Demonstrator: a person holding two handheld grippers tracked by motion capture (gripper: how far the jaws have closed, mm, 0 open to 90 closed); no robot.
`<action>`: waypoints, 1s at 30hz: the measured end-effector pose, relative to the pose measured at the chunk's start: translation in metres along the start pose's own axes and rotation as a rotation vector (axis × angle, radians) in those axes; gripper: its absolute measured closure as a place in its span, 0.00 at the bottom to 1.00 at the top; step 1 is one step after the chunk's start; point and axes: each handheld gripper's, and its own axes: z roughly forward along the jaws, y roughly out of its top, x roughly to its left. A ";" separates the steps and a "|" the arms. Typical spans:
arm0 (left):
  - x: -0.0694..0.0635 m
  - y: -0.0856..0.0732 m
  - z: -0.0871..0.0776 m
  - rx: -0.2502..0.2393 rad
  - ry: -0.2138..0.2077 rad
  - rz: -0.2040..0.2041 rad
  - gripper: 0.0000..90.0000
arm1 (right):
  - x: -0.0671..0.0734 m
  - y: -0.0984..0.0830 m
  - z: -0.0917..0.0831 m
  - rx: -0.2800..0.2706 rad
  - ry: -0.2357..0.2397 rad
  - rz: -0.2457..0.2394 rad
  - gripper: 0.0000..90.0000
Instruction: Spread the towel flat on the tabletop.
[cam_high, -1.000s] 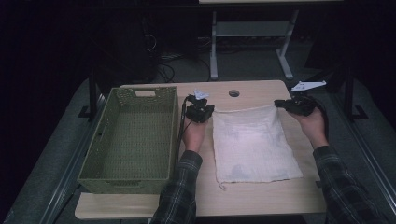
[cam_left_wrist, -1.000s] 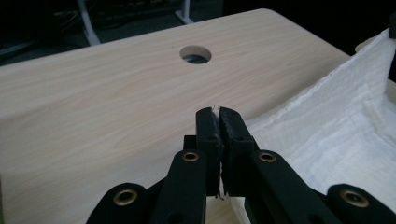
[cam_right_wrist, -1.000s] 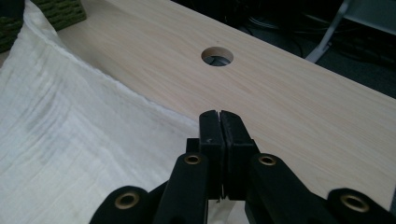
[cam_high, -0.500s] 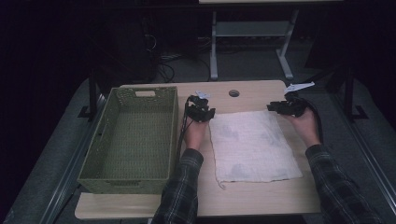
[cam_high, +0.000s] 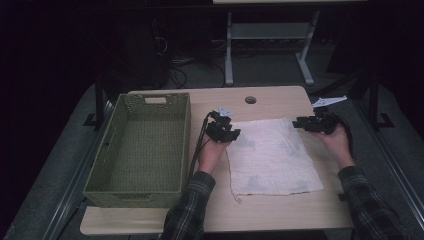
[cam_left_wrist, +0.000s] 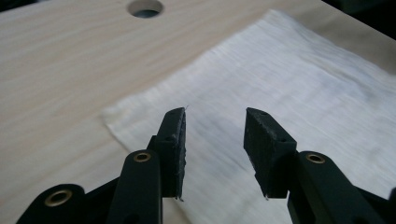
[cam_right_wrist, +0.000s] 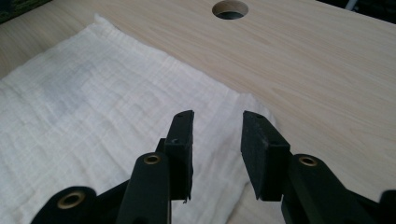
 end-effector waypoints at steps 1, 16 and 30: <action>-0.004 -0.002 -0.002 -0.003 -0.007 0.005 0.65 | 0.000 -0.001 0.000 0.001 -0.001 0.008 0.71; -0.026 -0.032 -0.015 0.019 -0.036 0.076 0.62 | 0.008 -0.012 0.002 0.008 0.010 -0.001 0.70; 0.017 -0.009 0.027 -0.008 0.139 -0.002 0.62 | -0.015 -0.004 0.025 0.002 -0.030 0.034 0.70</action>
